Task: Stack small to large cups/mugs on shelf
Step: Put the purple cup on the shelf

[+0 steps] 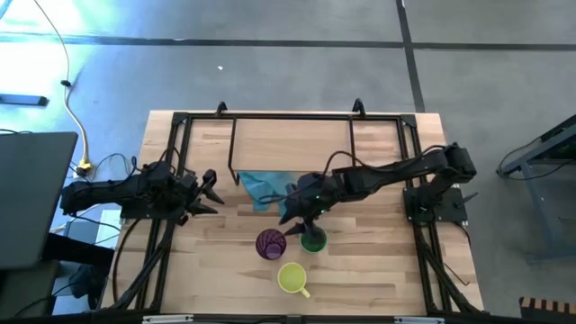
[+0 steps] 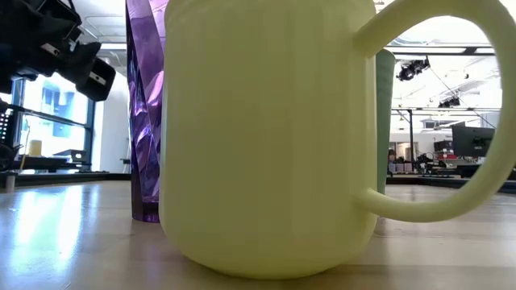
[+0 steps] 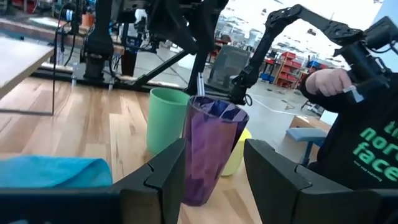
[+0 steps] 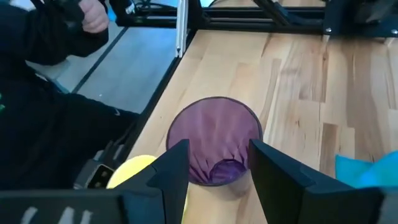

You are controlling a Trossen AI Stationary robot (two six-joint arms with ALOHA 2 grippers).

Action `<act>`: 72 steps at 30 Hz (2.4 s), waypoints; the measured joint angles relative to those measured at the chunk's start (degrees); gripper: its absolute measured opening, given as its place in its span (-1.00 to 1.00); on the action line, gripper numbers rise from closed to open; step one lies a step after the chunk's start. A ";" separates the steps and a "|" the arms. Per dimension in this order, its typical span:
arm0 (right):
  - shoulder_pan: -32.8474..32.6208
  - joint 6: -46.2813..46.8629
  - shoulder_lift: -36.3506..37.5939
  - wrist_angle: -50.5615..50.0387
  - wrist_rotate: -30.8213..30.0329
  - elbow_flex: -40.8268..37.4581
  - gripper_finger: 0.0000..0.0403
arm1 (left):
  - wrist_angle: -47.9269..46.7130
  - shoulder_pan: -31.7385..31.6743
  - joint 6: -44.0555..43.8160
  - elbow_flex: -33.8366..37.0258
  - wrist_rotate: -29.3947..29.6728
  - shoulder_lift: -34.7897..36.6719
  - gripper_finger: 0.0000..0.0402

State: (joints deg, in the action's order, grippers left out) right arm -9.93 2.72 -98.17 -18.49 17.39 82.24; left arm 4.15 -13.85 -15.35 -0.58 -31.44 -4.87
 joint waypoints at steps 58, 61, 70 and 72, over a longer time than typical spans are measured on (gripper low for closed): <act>-2.62 6.45 -17.88 -23.00 -14.90 24.44 -0.23 | -0.17 0.02 0.96 0.00 6.61 -10.81 -0.25; -2.58 7.17 -18.02 -22.90 -15.14 24.44 -0.23 | -0.16 0.02 0.94 0.00 6.60 -10.81 -0.25; -2.60 7.58 -19.84 -23.71 -15.21 24.41 -0.23 | -0.19 0.02 0.94 0.00 6.60 -10.79 -0.25; -2.60 7.79 -19.87 -23.78 -15.19 24.41 -0.23 | -0.17 0.02 0.94 0.00 6.58 -10.79 -0.25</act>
State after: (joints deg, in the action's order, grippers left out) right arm -12.53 10.50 -118.04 -42.27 2.20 106.65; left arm 3.98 -13.82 -14.41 -0.58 -24.86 -15.66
